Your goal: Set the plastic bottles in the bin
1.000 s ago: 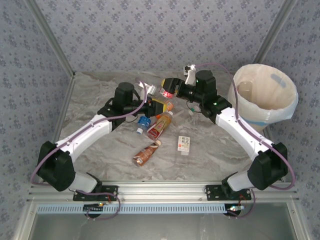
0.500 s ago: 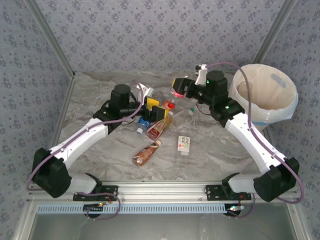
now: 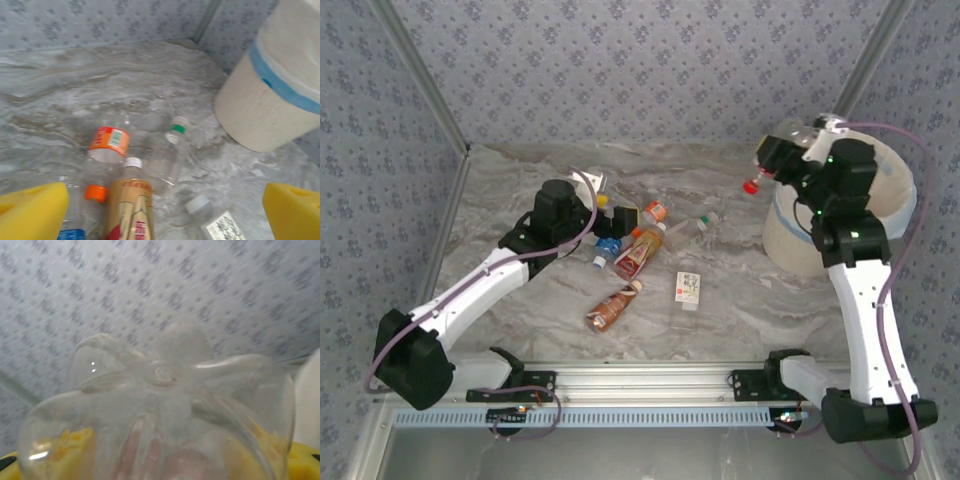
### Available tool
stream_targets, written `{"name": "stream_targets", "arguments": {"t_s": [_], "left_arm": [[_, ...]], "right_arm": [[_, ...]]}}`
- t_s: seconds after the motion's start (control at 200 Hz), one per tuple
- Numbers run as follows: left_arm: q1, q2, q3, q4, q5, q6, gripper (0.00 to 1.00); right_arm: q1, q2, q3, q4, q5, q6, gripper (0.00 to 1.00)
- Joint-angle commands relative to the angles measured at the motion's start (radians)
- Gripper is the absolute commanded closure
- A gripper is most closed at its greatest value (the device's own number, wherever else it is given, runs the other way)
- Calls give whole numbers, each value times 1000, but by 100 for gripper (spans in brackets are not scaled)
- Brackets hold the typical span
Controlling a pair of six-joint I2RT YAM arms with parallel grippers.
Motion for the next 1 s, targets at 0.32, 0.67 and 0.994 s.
{"name": "stream_targets", "arguments": {"t_s": [0.32, 0.67, 0.994], "left_arm": [[73, -56, -10, -52, -139, -10, 1], [79, -33, 6, -129, -204, -47, 1], [81, -44, 18, -242, -282, -62, 1]], "right_arm": [[-322, 9, 89, -46, 19, -113, 45], [-423, 109, 55, -91, 52, -96, 35], [-432, 130, 49, -217, 196, 5, 3]]}}
